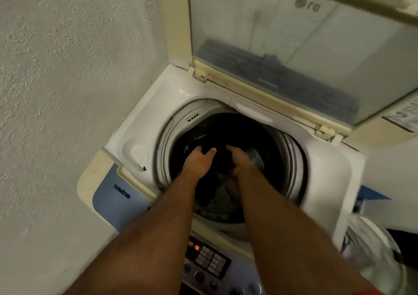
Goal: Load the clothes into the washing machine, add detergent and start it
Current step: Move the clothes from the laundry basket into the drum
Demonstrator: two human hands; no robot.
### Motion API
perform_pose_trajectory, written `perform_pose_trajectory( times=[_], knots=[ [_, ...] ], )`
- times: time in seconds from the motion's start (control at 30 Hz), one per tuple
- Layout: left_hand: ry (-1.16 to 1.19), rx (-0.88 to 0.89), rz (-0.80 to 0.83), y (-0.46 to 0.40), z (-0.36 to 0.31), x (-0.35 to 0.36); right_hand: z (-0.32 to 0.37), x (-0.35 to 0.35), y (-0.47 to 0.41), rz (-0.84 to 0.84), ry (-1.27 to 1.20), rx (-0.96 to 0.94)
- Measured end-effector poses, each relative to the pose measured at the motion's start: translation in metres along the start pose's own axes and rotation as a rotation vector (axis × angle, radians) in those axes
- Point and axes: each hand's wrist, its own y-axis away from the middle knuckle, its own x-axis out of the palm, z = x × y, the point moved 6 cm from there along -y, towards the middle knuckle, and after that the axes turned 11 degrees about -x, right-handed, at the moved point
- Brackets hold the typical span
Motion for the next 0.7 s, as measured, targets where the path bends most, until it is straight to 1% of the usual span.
perform_pose_trajectory(
  times=[0.07,0.13,0.27,0.33,0.43,0.53,0.6,0.7],
  knots=[
    [-0.017,0.049,-0.005,0.017,-0.008,0.008,0.068,0.015,0.096,0.045,0.013,-0.059],
    [-0.036,0.126,0.005,0.040,-0.018,0.015,0.131,0.013,0.188,0.019,0.106,-0.119],
    [-0.069,0.262,0.017,0.093,-0.041,0.032,0.184,-0.025,0.286,-0.026,0.227,-0.367],
    [-0.113,0.351,0.023,0.123,-0.056,0.045,0.194,-0.061,0.324,-0.071,0.188,-0.469],
    [-0.196,0.528,0.026,0.168,-0.077,0.068,0.194,-0.122,0.372,-0.171,0.089,-0.556],
    [-0.268,0.701,0.043,0.218,-0.096,0.106,0.175,-0.201,0.404,-0.348,0.122,-0.587],
    [-0.300,0.826,0.071,0.251,-0.108,0.139,0.147,-0.255,0.418,-0.477,0.191,-0.555],
    [-0.402,0.981,0.155,0.293,-0.117,0.197,0.094,-0.321,0.429,-0.564,0.260,-0.441]
  ],
)
